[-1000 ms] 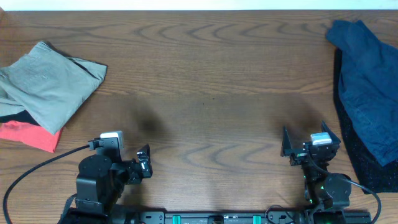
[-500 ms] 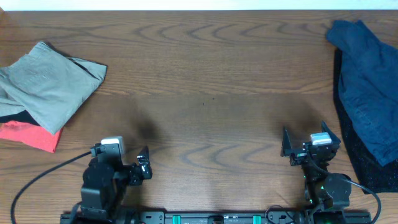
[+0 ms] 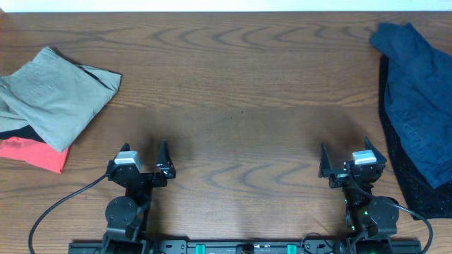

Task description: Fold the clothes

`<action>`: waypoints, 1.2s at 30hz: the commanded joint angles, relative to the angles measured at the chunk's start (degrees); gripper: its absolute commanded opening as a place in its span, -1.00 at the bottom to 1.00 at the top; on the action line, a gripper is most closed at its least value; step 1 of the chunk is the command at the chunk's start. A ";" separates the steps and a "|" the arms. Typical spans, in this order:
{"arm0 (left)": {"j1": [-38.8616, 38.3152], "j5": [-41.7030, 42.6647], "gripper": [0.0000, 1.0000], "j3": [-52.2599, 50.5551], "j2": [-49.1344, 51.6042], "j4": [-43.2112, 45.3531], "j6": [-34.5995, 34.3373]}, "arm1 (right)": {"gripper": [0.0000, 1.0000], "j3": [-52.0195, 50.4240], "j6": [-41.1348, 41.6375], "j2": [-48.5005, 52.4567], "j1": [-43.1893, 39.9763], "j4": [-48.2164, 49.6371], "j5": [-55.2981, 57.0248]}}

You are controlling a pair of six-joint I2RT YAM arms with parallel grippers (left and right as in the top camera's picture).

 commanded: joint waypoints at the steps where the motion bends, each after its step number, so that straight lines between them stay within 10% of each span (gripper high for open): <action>1: 0.39 -1.05 0.96 -1.09 -0.48 0.66 5.62 | 0.99 -0.20 -0.39 -0.31 -0.24 -0.09 -0.22; 36: 4.31 2.75 0.96 -1.07 -0.33 -3.15 5.70 | 0.98 -0.20 -0.39 -0.31 -0.24 -0.09 -0.22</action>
